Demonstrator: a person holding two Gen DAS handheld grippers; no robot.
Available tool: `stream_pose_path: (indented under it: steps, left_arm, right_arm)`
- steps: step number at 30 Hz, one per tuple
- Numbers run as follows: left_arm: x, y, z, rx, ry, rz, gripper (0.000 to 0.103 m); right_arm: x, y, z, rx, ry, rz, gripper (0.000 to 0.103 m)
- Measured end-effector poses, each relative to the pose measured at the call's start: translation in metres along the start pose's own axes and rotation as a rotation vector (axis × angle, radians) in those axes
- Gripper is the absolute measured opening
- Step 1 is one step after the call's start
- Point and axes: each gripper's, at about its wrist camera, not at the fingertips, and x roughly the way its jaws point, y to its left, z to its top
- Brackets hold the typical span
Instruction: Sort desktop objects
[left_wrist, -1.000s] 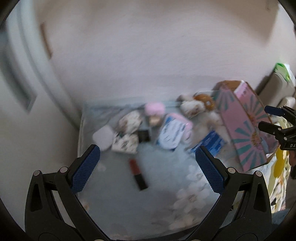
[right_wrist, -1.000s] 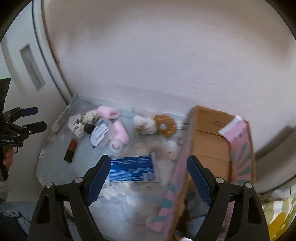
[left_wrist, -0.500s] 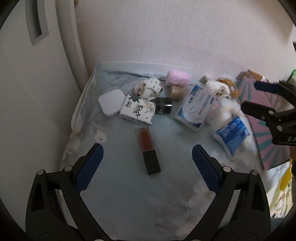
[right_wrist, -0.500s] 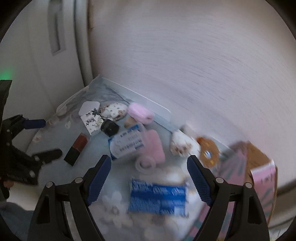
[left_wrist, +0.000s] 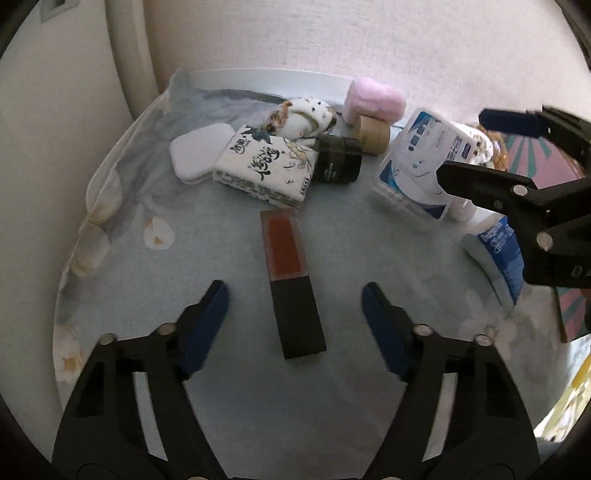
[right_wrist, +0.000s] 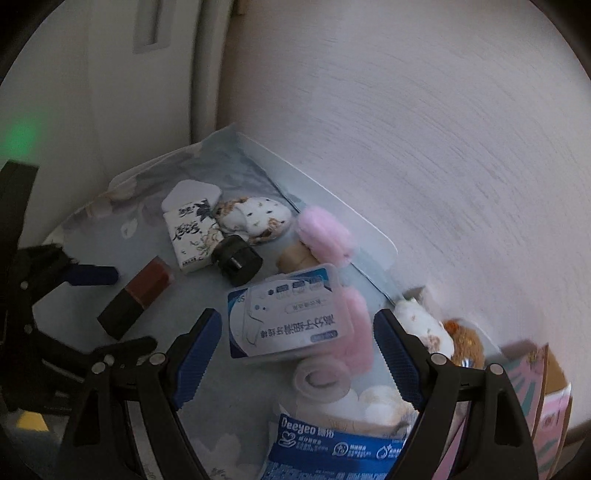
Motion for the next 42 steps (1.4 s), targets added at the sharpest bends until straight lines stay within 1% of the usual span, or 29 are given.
stream_pose_path:
  steps: [1, 3, 4, 6, 8, 12, 18, 22, 23, 25, 26, 27, 28, 29, 31, 33, 34, 36, 37, 38, 39, 40, 41, 42]
  left_arm:
    - [0.000, -0.002, 0.000, 0.013, -0.006, 0.008, 0.063]
    - [0.001, -0.005, 0.002, 0.037, -0.014, 0.025, 0.052]
    - [0.001, -0.006, 0.002, 0.044, -0.016, 0.030, 0.050]
    - [0.001, -0.006, 0.004, 0.046, -0.019, 0.028, 0.043]
    - [0.000, -0.006, 0.005, 0.046, -0.020, 0.027, 0.040]
    - [0.001, -0.006, 0.006, 0.047, -0.018, 0.031, 0.039]
    - [0.002, -0.013, 0.005, 0.051, -0.022, 0.043, 0.040]
    - [0.001, -0.014, 0.005, 0.046, -0.019, 0.039, 0.041]
    - [0.001, -0.015, 0.005, 0.047, -0.018, 0.042, 0.043]
    - [0.000, -0.017, 0.004, 0.061, -0.020, 0.070, 0.054]
    - [0.000, -0.018, 0.003, 0.066, -0.018, 0.092, 0.071]
    - [0.001, -0.018, 0.003, 0.068, -0.002, 0.100, 0.090]
    - [0.003, -0.018, 0.003, 0.066, 0.006, 0.097, 0.092]
    - [0.002, -0.018, 0.001, 0.064, -0.002, 0.089, 0.092]
    - [0.000, -0.020, -0.003, 0.070, -0.017, 0.074, 0.088]
    - [-0.003, -0.024, -0.004, 0.080, -0.023, 0.050, 0.075]
    - [-0.004, -0.027, -0.005, 0.086, -0.024, 0.044, 0.072]
    - [-0.007, -0.034, -0.007, 0.097, -0.027, 0.024, 0.056]
    - [-0.008, -0.037, -0.008, 0.099, -0.028, 0.008, 0.051]
    - [-0.008, -0.039, -0.007, 0.101, -0.029, 0.008, 0.047]
    - [-0.011, -0.037, -0.010, 0.100, -0.030, 0.006, 0.040]
    - [-0.009, -0.033, -0.008, 0.097, -0.031, 0.005, 0.036]
    - [-0.010, -0.033, -0.008, 0.095, -0.031, 0.008, 0.029]
    - [-0.010, -0.029, -0.008, 0.089, -0.027, 0.006, 0.027]
  right_arm:
    - [0.001, 0.003, 0.000, -0.018, -0.010, -0.001, 0.081]
    - [0.004, 0.006, -0.001, -0.036, -0.014, -0.003, 0.081]
    - [0.007, 0.007, -0.001, -0.041, -0.012, 0.000, 0.081]
    - [0.011, 0.008, -0.002, -0.043, -0.008, 0.006, 0.081]
    - [0.018, 0.009, -0.003, -0.052, -0.003, 0.003, 0.081]
    - [0.027, 0.016, -0.005, -0.104, 0.007, -0.026, 0.081]
    - [0.031, 0.022, -0.007, -0.149, -0.026, -0.053, 0.084]
    - [0.031, 0.028, -0.006, -0.203, -0.009, -0.078, 0.086]
    - [0.033, 0.029, -0.005, -0.216, 0.004, -0.088, 0.086]
    - [0.041, 0.028, -0.003, -0.228, 0.055, -0.086, 0.087]
    - [0.045, 0.028, -0.003, -0.232, 0.079, -0.086, 0.087]
    - [0.048, 0.029, -0.004, -0.239, 0.101, -0.090, 0.087]
    - [0.051, 0.030, -0.003, -0.248, 0.116, -0.101, 0.087]
    - [0.052, 0.030, -0.003, -0.249, 0.113, -0.108, 0.087]
    - [0.052, 0.026, -0.001, -0.233, 0.103, -0.088, 0.087]
    - [0.052, 0.022, -0.001, -0.220, 0.092, -0.075, 0.087]
    - [0.053, 0.020, -0.001, -0.214, 0.093, -0.072, 0.086]
    - [0.053, 0.017, 0.000, -0.212, 0.086, -0.068, 0.086]
    - [0.053, 0.015, 0.000, -0.211, 0.084, -0.067, 0.086]
    - [0.053, 0.014, 0.001, -0.208, 0.081, -0.064, 0.086]
    - [0.052, 0.012, 0.002, -0.204, 0.075, -0.064, 0.086]
    - [0.051, 0.009, 0.003, -0.194, 0.064, -0.064, 0.086]
    - [0.050, 0.006, 0.004, -0.186, 0.061, -0.059, 0.086]
    - [0.049, 0.004, 0.005, -0.177, 0.058, -0.055, 0.086]
